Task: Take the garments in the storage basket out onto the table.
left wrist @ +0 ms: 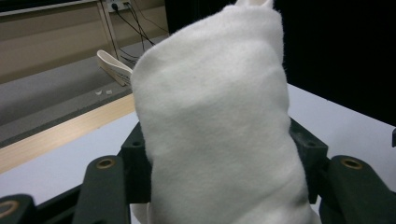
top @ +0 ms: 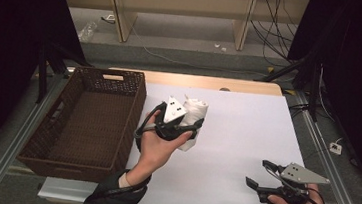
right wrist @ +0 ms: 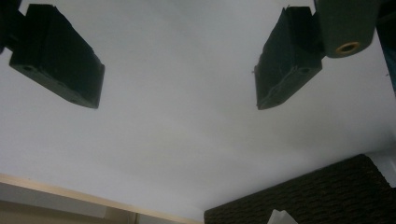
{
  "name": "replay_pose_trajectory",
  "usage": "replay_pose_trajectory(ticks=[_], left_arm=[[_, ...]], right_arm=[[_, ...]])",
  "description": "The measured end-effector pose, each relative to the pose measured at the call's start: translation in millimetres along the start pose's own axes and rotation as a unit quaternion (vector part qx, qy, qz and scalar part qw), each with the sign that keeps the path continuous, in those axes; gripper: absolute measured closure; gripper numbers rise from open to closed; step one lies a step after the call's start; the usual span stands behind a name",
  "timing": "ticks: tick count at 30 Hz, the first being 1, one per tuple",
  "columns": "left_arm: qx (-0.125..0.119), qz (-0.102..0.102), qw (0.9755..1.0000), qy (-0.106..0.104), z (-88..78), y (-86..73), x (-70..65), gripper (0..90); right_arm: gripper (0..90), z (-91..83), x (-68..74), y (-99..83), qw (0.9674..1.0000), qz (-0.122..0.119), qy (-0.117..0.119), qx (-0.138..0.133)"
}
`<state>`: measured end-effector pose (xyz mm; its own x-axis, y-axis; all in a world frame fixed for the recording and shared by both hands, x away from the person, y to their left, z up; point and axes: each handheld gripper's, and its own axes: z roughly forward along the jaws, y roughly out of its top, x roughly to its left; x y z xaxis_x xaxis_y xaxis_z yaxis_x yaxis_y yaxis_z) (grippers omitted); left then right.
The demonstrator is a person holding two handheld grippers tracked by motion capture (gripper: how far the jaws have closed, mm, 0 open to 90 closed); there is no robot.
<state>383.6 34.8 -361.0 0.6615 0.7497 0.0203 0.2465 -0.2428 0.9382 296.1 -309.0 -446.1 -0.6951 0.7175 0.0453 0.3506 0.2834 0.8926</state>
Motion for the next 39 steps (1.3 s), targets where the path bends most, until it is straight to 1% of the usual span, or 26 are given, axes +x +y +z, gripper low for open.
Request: replay_pose_trajectory(ticks=[3,4,5,7,8,9,10,12,14,16,19,23,27,32,36,39], left_arm=[[0.004,0.001,1.0000,-0.005,2.6,-0.7,0.0,39.0],[0.007,0.009,0.9999,-0.010,3.9,-0.7,0.0,37.5],[0.010,0.018,0.9996,-0.018,5.7,-0.7,-0.7,34.7],[0.018,0.011,0.9993,-0.032,9.8,-0.7,-1.3,26.5],[0.023,0.015,0.9989,-0.038,11.6,-1.0,-2.0,21.9],[0.025,0.020,0.9987,-0.039,12.8,-1.4,-3.0,17.8],[0.023,0.028,0.9988,-0.034,13.0,-1.5,-3.9,14.1],[0.014,0.028,0.9991,-0.028,11.7,0.0,-4.4,10.3],[0.008,0.027,0.9992,-0.027,9.2,2.3,-2.9,7.4],[0.002,0.023,0.9994,-0.025,6.4,3.3,-0.6,7.0],[0.000,0.021,0.9995,-0.025,3.2,2.4,1.7,5.9],[0.005,0.021,0.9993,-0.030,-0.3,-1.9,3.5,4.5],[0.011,0.011,0.9994,-0.031,-4.3,-9.4,7.9,4.3],[0.020,0.000,0.9994,-0.028,-9.7,-20.6,12.5,4.7],[0.027,-0.002,0.9992,-0.028,-14.7,-29.7,15.2,6.1],[0.028,-0.007,0.9992,-0.028,-19.7,-35.5,16.5,7.4]], right_arm=[[16.6,-0.2,-0.2,0.1,1.0000,-0.002,-0.001,0.000],[16.6,-0.1,-0.3,0.0,1.0000,-0.002,0.000,0.000],[16.6,0.0,-0.1,-0.1,1.0000,-0.001,0.000,0.000],[16.6,0.2,0.1,-0.1,1.0000,0.001,0.001,0.000],[16.6,0.3,0.1,-0.1,1.0000,0.000,0.000,0.000],[16.6,0.2,0.1,-0.1,1.0000,0.000,0.000,0.000],[16.6,0.3,0.0,-0.2,1.0000,-0.001,0.002,-0.002],[16.6,0.0,-0.3,-0.1,1.0000,-0.002,0.000,0.000],[16.6,0.0,0.0,-0.1,1.0000,-0.001,0.001,0.000],[16.6,-0.1,-0.1,-0.1,1.0000,-0.001,0.001,0.000],[16.6,0.2,0.1,-0.1,1.0000,-0.001,0.002,-0.002],[16.6,0.6,0.3,-0.2,1.0000,0.001,0.002,-0.001],[16.6,0.0,-0.3,-0.1,1.0000,0.001,0.001,0.001],[16.6,0.5,-0.3,-0.1,1.0000,0.002,0.001,0.000],[16.6,0.5,-0.4,0.2,1.0000,0.002,0.001,0.001],[16.6,0.4,-0.5,0.5,1.0000,0.003,0.000,0.002]])
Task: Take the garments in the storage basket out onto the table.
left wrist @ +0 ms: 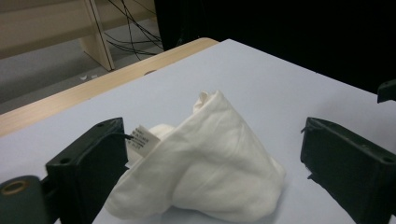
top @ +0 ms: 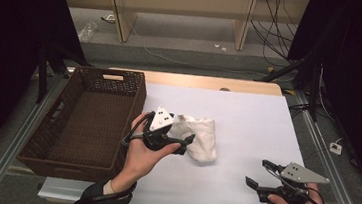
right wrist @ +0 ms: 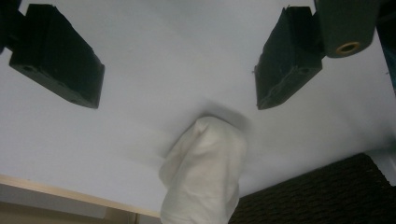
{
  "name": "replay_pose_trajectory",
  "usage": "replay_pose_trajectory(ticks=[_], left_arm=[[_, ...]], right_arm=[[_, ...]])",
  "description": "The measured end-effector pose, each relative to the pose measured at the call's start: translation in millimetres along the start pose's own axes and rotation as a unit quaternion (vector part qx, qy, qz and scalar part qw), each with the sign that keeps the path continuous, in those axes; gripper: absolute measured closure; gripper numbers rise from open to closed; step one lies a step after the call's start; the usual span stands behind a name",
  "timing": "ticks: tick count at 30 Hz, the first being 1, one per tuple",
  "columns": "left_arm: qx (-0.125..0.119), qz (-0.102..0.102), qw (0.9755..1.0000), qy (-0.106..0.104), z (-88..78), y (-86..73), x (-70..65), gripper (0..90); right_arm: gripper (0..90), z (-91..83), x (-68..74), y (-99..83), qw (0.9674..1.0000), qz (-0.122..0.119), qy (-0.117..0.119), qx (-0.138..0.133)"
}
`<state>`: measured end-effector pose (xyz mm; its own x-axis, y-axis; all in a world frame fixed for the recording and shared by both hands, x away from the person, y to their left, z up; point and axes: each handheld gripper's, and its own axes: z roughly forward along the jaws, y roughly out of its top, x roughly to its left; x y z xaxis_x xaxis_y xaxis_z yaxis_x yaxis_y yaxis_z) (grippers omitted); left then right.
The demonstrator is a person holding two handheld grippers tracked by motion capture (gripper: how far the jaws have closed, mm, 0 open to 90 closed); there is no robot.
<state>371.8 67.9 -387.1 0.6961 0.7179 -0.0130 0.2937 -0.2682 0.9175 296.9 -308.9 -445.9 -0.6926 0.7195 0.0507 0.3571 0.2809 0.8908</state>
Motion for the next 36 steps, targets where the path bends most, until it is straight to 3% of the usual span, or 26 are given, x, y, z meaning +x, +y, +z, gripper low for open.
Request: replay_pose_trajectory(ticks=[15,36], left_arm=[[-0.014,-0.012,0.9998,0.001,-4.2,-3.0,6.2,9.8],[-0.015,-0.007,0.9999,0.002,-4.7,1.3,3.7,10.1]], right_arm=[[16.7,4.5,-1.9,0.4,1.0000,0.004,0.002,-0.002],[16.5,1.3,-1.2,-0.7,1.0000,0.002,0.002,0.003]])
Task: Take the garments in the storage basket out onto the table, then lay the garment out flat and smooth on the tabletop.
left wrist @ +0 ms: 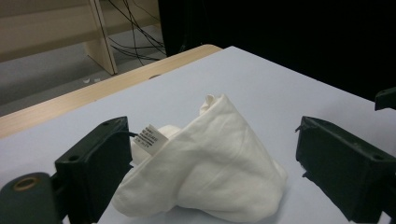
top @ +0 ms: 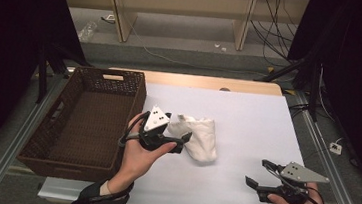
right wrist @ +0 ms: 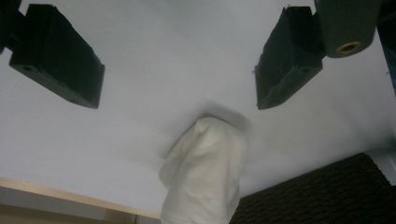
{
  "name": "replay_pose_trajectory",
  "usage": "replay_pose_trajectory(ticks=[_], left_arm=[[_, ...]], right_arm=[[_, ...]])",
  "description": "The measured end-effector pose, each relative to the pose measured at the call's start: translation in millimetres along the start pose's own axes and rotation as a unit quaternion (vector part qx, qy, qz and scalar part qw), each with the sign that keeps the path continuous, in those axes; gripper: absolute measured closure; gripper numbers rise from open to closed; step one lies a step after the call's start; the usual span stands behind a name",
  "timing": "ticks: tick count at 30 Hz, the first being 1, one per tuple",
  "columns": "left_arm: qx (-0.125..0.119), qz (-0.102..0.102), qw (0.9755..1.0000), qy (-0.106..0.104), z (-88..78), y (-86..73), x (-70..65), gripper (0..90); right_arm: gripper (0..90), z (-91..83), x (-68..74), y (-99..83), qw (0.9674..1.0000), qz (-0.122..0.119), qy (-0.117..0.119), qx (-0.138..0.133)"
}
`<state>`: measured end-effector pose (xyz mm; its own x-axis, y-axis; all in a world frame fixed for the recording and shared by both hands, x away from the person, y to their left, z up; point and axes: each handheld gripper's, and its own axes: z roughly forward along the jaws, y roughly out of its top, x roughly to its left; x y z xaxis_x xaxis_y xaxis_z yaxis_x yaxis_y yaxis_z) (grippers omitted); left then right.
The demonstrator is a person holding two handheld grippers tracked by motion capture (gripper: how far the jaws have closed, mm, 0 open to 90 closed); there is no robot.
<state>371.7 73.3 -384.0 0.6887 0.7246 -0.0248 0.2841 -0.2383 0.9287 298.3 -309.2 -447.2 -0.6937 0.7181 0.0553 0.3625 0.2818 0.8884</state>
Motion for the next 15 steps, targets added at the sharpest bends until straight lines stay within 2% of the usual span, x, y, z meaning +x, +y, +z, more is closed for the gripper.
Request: replay_pose_trajectory(ticks=[8,15], left_arm=[[0.000,0.000,1.0000,0.000,2.0,0.5,0.0,11.0],[-0.007,-0.001,0.9999,0.007,11.2,5.9,-2.5,18.8]], right_arm=[[16.5,1.4,-0.3,0.6,1.0000,-0.001,-0.001,0.002],[16.5,0.8,-0.2,-1.0,1.0000,-0.001,0.000,0.000]])
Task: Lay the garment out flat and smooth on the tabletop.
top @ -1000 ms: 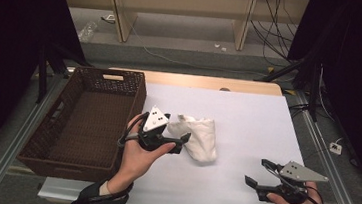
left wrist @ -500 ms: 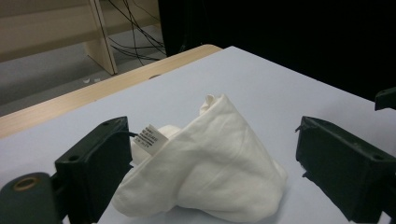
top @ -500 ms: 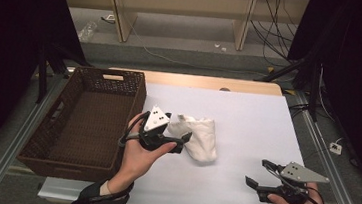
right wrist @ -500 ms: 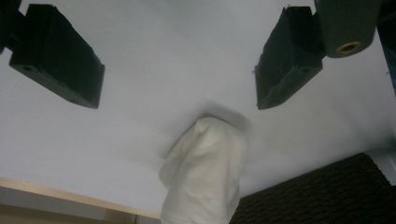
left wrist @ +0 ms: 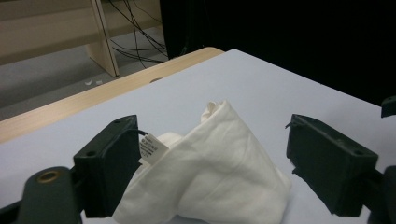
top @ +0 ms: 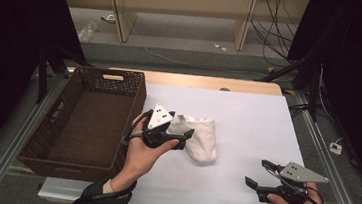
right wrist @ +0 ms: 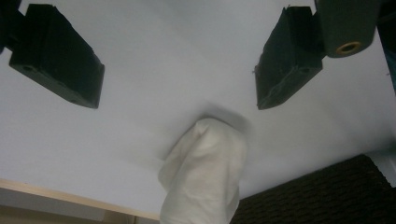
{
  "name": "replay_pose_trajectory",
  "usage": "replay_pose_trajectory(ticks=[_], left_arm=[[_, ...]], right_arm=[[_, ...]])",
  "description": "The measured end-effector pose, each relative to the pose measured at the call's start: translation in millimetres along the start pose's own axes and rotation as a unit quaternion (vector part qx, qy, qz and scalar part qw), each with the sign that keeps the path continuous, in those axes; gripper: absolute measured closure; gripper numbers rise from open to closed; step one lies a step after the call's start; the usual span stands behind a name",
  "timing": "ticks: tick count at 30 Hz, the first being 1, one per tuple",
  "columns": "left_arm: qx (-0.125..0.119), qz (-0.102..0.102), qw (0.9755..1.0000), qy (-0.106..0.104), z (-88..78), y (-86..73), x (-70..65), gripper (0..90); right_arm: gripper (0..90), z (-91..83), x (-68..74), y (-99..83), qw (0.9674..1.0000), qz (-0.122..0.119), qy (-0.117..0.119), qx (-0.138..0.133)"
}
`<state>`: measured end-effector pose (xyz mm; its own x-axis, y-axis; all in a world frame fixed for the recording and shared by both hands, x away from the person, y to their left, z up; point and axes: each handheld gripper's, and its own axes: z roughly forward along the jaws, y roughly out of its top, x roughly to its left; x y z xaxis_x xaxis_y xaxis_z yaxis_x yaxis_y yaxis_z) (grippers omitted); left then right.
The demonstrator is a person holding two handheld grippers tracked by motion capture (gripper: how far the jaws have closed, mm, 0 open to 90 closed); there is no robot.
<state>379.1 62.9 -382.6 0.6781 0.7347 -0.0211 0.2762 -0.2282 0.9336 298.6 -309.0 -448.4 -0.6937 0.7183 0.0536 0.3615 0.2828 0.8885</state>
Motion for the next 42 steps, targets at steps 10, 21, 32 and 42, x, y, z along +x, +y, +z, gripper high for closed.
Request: replay_pose_trajectory(ticks=[10,21,32,42], left_arm=[[0.034,0.016,0.9993,0.006,26.6,3.8,-4.8,26.4],[0.082,0.038,0.9957,-0.020,64.0,0.6,-1.5,34.6],[0.116,0.040,0.9922,-0.023,80.3,-7.3,-5.6,55.0],[0.128,0.052,0.9901,-0.022,68.5,-6.5,-11.6,78.2]], right_arm=[[16.5,-2.4,1.4,0.4,1.0000,0.001,0.000,-0.006],[16.5,-2.4,0.8,0.2,1.0000,0.001,-0.001,-0.002],[16.5,-3.1,0.6,0.0,1.0000,0.001,-0.002,-0.002],[16.5,-2.2,1.1,-0.2,1.0000,0.003,0.000,-0.004]])
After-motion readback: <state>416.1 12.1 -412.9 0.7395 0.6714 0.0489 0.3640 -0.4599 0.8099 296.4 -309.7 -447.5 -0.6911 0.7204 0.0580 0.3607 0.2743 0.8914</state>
